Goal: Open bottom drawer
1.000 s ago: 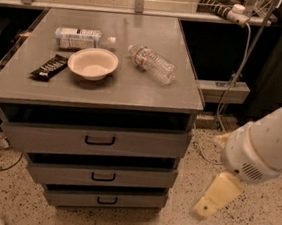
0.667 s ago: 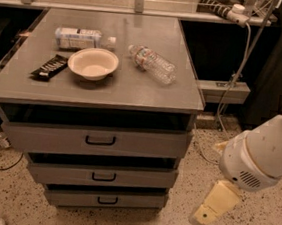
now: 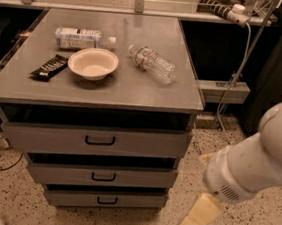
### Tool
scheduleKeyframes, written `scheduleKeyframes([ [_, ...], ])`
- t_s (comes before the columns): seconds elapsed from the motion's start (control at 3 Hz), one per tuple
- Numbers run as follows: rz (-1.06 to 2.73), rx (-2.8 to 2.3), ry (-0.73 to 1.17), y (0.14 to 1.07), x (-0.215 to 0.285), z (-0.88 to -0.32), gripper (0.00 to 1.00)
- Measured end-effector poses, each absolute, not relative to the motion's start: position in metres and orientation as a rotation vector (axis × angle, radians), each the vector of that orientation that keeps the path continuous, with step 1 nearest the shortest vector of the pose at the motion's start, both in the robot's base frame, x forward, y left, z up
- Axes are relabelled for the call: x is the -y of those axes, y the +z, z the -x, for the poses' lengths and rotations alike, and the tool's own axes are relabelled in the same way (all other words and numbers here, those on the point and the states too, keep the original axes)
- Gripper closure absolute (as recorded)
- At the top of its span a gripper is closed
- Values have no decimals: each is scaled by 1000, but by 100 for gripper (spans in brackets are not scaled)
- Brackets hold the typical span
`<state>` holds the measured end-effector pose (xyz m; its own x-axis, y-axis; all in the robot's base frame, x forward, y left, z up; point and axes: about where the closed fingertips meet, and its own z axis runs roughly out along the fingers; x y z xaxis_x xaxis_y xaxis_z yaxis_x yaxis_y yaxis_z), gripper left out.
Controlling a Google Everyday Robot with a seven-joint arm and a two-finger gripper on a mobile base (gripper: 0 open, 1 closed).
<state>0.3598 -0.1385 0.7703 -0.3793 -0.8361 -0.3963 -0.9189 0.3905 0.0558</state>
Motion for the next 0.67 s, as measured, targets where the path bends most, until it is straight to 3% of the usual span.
scheduleKeyframes([
  [0.67, 1613, -2277, 503, 636, 65, -364, 0],
])
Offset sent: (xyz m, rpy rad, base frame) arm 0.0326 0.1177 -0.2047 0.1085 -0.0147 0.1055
